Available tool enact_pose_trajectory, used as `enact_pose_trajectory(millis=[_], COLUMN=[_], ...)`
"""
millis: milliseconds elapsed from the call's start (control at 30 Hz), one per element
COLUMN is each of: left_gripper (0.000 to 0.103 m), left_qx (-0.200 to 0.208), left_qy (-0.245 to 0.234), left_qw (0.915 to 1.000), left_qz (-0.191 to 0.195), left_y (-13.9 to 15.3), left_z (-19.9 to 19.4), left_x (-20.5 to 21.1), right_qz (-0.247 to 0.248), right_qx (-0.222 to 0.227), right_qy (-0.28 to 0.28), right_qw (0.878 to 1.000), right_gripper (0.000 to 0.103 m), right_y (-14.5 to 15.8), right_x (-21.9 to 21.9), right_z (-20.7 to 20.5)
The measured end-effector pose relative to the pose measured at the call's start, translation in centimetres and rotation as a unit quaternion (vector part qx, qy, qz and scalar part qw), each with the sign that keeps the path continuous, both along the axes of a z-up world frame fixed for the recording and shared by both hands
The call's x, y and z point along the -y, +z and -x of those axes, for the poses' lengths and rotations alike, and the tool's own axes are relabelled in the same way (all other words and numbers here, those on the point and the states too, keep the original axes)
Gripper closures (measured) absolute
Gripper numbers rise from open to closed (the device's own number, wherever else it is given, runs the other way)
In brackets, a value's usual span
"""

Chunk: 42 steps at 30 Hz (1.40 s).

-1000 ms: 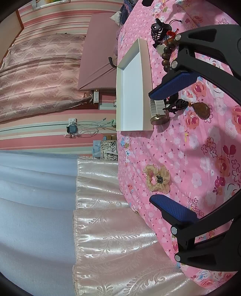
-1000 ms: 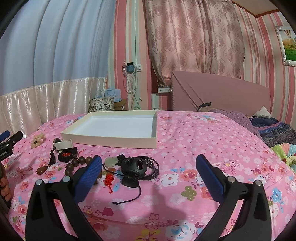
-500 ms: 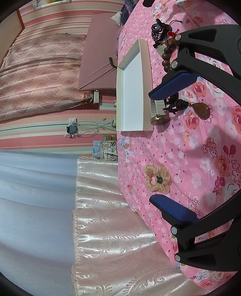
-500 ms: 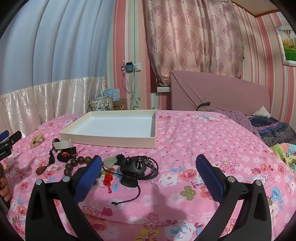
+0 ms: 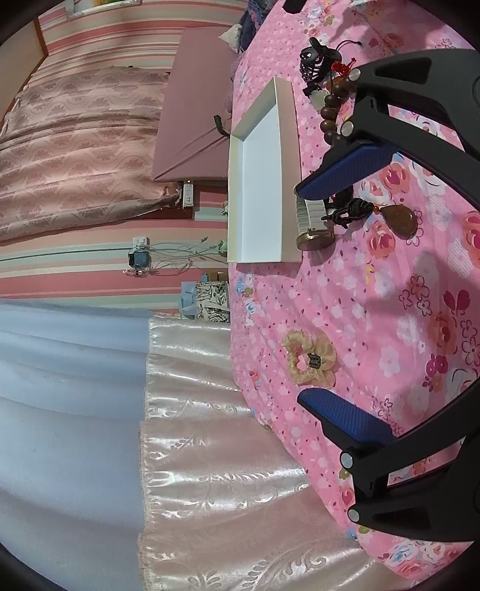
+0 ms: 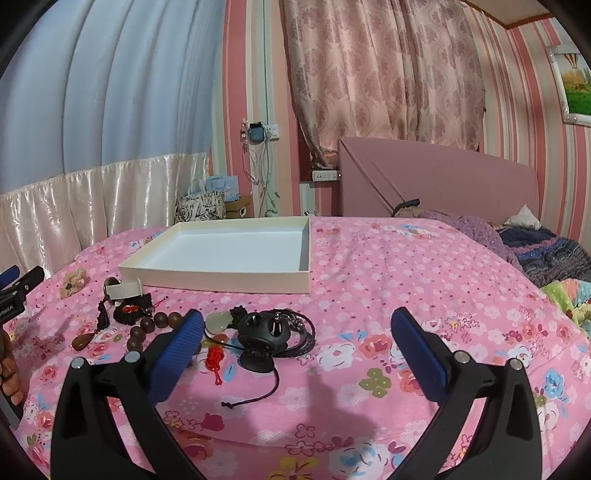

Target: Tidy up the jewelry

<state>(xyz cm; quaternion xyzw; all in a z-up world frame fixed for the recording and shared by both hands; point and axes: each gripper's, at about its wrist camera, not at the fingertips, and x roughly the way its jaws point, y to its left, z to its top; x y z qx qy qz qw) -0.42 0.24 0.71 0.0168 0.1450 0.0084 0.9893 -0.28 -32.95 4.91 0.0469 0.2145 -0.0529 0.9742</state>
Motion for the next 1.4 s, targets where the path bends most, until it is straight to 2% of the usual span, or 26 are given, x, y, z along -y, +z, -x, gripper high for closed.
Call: enact_pose_trajectory(millis=[133, 467, 600, 767, 933, 1033, 1167, 1267, 1300, 1367, 1400], left_gripper=[0.003, 0.003, 0.003, 0.003, 0.003, 0.003, 0.003, 0.003, 0.003, 0.003, 0.003], left_qx=[-0.005, -0.012, -0.023, -0.036, -0.051, -0.089, -0.149, -0.190, -0.199, -0.210, -0.214], left_qy=[0.001, -0.001, -0.034, -0.039, -0.061, -0.072, -0.078, -0.080, -0.077, -0.076, -0.075], left_qw=[0.9999, 0.9998, 0.9991, 0.9985, 0.9968, 0.9934, 0.9857, 0.9782, 0.9764, 0.9740, 0.9732], left_qz=[0.014, 0.019, 0.013, -0.005, -0.003, 0.008, 0.013, 0.025, 0.029, 0.040, 0.040], left_y=[-0.2, -0.7, -0.7, -0.9, -0.4, -0.4, -2.0, -3.1, -3.4, -3.8, -4.0], left_z=[-0.3, -0.5, -0.9, -1.5, -3.1, -5.5, -9.4, -11.8, -12.4, -13.2, -13.5], left_x=[-0.4, -0.5, 0.0, 0.9, 1.6, 2.6, 4.4, 5.1, 5.2, 5.2, 5.4], right_qz=[-0.002, -0.001, 0.003, 0.011, -0.004, -0.006, -0.009, -0.020, -0.032, -0.042, -0.043], right_qx=[-0.002, -0.022, -0.030, -0.032, -0.069, -0.081, -0.107, -0.150, -0.166, -0.182, -0.195], right_qy=[-0.002, -0.002, -0.006, 0.001, 0.017, 0.027, 0.022, 0.014, 0.018, 0.029, 0.042], right_qw=[1.000, 1.000, 1.000, 0.999, 0.997, 0.996, 0.994, 0.988, 0.985, 0.982, 0.979], right_gripper=[0.002, 0.002, 0.002, 0.002, 0.002, 0.002, 0.002, 0.003, 0.004, 0.023, 0.043], right_y=[0.2, -0.1, -0.1, 0.0, -0.4, -0.7, -1.5, -2.7, -3.2, -3.6, -4.1], right_x=[-0.3, 0.2, -0.1, -0.4, -1.1, -1.7, -1.5, -0.9, -0.7, -0.7, -0.9], right_z=[0.2, -0.5, -0.8, -1.0, -2.6, -4.1, -6.7, -8.7, -9.2, -9.8, -10.2])
